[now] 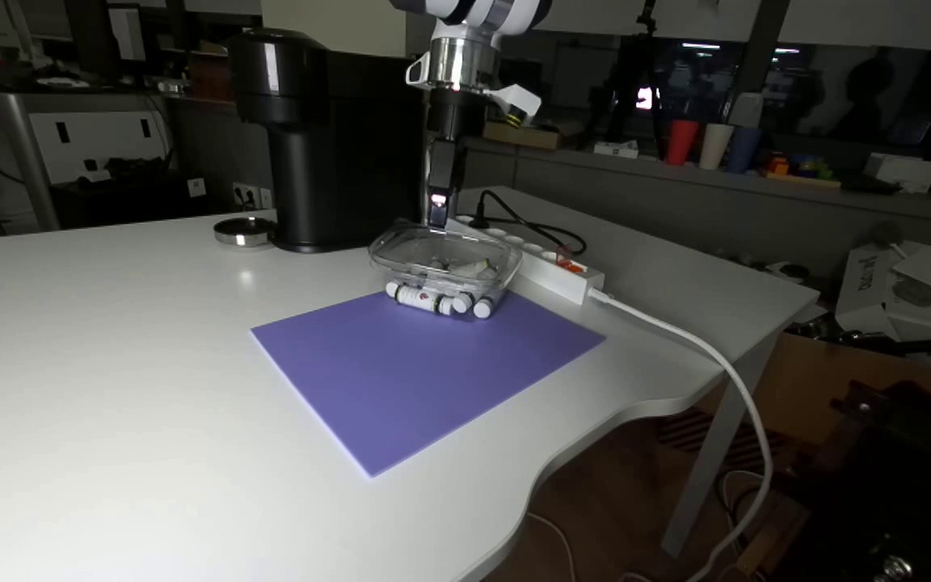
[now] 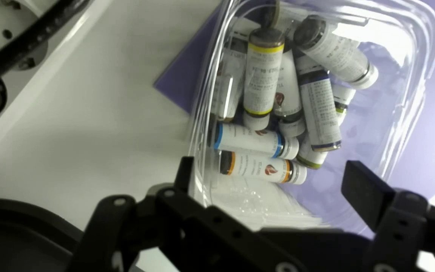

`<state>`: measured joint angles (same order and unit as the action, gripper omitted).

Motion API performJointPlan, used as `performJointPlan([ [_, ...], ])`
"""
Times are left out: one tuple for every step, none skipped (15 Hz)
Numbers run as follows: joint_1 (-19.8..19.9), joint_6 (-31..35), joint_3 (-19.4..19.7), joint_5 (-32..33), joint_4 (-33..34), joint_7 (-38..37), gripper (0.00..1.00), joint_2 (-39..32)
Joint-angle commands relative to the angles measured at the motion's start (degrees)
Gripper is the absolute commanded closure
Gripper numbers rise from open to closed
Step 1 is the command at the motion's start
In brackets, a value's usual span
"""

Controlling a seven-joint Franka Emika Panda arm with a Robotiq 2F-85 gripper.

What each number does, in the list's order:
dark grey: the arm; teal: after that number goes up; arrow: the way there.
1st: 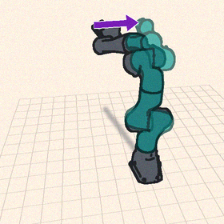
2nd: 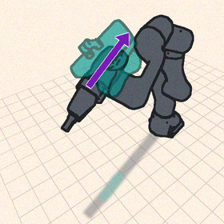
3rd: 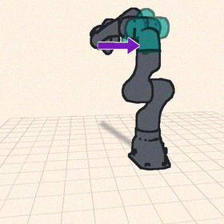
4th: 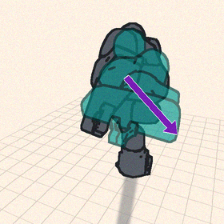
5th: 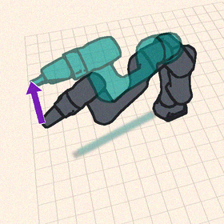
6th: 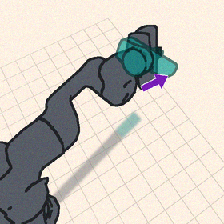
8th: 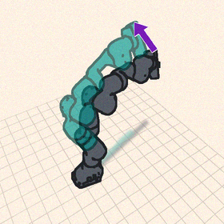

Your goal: Open the container

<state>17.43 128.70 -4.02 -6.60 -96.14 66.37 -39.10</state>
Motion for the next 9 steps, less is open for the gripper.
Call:
performJointPlan([
  [-1.69, -2.21, 0.65, 1.07, 5.29, -0.59, 0.0, -2.35],
  [-2.08, -2.32, 0.79, 1.23, 6.22, -0.84, 0.0, -2.89],
  [-2.41, -2.35, 0.91, 1.42, 7.12, -0.99, 0.0, -3.42],
  [-2.57, -2.71, 0.94, 1.46, 8.06, -1.09, 0.0, -3.99],
  [-2.63, -2.71, 0.88, 1.43, 8.86, -0.96, 0.0, -4.45],
  [-2.78, -3.0, 0.96, 1.54, 9.6, -1.28, 0.0, -4.85],
  [-2.87, -3.12, 1.06, 1.62, 10.17, -1.7, 0.0, -5.22],
  [-3.12, -3.7, 1.39, 1.77, 10.88, -2.82, 0.0, -5.61],
  [-3.22, -4.43, 1.56, 1.78, 11.32, -3.66, 0.0, -5.78],
])
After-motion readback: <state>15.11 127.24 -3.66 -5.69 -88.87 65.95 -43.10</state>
